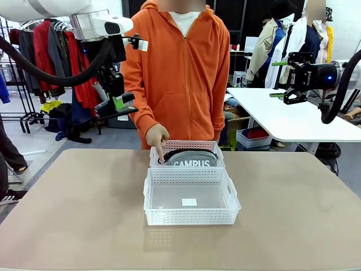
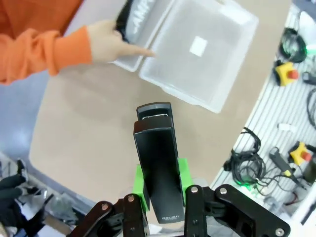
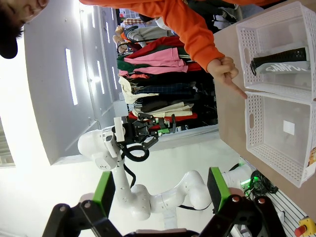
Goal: Distribute items into two baskets.
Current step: Place the picked Stapler into the Organizing basket as instructed by the person.
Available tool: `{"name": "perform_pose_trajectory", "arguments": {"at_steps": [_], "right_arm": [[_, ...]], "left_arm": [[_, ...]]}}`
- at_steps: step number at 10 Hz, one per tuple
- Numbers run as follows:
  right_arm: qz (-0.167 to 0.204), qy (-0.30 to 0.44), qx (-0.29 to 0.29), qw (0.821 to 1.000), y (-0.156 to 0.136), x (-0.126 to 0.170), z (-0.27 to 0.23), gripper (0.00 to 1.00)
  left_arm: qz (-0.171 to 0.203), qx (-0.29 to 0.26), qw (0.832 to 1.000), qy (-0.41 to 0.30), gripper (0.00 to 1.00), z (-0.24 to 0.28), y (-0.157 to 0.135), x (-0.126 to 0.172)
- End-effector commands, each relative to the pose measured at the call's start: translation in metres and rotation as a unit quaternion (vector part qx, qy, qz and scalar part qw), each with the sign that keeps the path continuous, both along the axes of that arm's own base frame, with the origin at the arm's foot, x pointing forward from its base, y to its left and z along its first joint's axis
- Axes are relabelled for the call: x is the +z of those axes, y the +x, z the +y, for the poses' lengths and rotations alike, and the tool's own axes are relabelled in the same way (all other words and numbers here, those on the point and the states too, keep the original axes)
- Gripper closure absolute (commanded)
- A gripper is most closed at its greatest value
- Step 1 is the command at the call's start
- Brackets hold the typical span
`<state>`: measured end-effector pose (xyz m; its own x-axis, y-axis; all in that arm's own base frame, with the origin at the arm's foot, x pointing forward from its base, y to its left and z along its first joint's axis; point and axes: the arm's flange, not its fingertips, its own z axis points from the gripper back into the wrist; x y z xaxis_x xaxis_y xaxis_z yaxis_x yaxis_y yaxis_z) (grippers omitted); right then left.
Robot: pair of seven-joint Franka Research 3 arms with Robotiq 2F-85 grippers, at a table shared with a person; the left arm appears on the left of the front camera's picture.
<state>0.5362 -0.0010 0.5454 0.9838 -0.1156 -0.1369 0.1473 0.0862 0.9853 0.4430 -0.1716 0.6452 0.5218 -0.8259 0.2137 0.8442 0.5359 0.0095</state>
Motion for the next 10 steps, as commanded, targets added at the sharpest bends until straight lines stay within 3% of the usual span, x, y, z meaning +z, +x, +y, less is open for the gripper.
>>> {"name": "perform_pose_trajectory", "arguments": {"at_steps": [1,4,6,10], "right_arm": [[-0.005,0.0,0.001,1.0,0.0,0.003,0.0,0.0],[-0.005,0.0,0.001,1.0,0.0,0.003,0.0,0.0],[-0.005,0.0,0.001,1.0,0.0,0.003,0.0,0.0],[-0.005,0.0,0.001,1.0,0.0,0.003,0.0,0.0]], "left_arm": [[-0.012,0.016,1.0,0.009,1.0,0.001,0.001,0.001],[-0.001,0.002,1.0,0.002,1.0,0.0,0.001,-0.001],[-0.033,-0.054,0.997,0.054,1.0,-0.024,-0.007,0.005],[-0.051,-0.191,0.977,0.081,1.0,-0.128,-0.016,-0.041]]}}
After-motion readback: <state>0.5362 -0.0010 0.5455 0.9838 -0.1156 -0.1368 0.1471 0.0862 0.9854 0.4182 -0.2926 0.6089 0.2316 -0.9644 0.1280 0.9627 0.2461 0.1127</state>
